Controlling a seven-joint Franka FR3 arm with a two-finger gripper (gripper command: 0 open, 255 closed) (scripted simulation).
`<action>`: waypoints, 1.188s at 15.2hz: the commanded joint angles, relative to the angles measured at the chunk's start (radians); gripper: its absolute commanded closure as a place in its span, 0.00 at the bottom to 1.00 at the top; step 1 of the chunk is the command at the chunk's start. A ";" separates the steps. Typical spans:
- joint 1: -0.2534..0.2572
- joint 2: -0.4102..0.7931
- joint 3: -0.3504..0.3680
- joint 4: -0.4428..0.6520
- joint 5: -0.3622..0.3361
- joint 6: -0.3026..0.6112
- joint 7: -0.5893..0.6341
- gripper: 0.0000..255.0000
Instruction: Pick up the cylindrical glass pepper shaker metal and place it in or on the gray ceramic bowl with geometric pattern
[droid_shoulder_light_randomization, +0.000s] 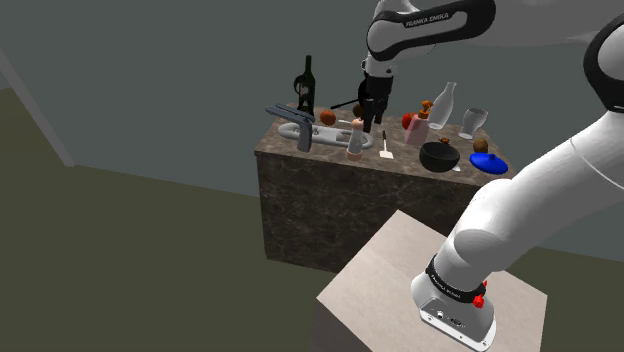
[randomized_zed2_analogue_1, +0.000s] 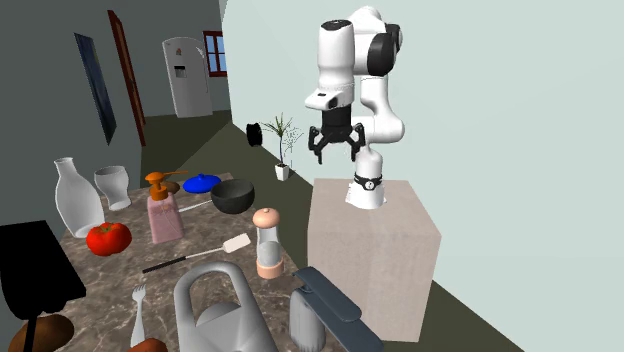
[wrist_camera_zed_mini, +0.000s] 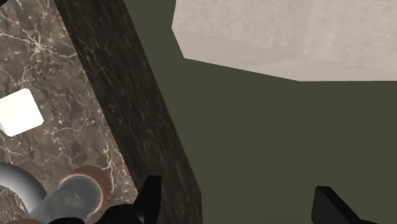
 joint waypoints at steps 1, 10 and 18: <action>-0.002 0.079 -0.031 0.061 0.004 0.020 -0.053 0.00; -0.038 0.426 -0.115 0.339 0.092 0.087 -0.269 0.00; -0.128 0.727 -0.119 0.656 0.197 0.062 -0.416 0.00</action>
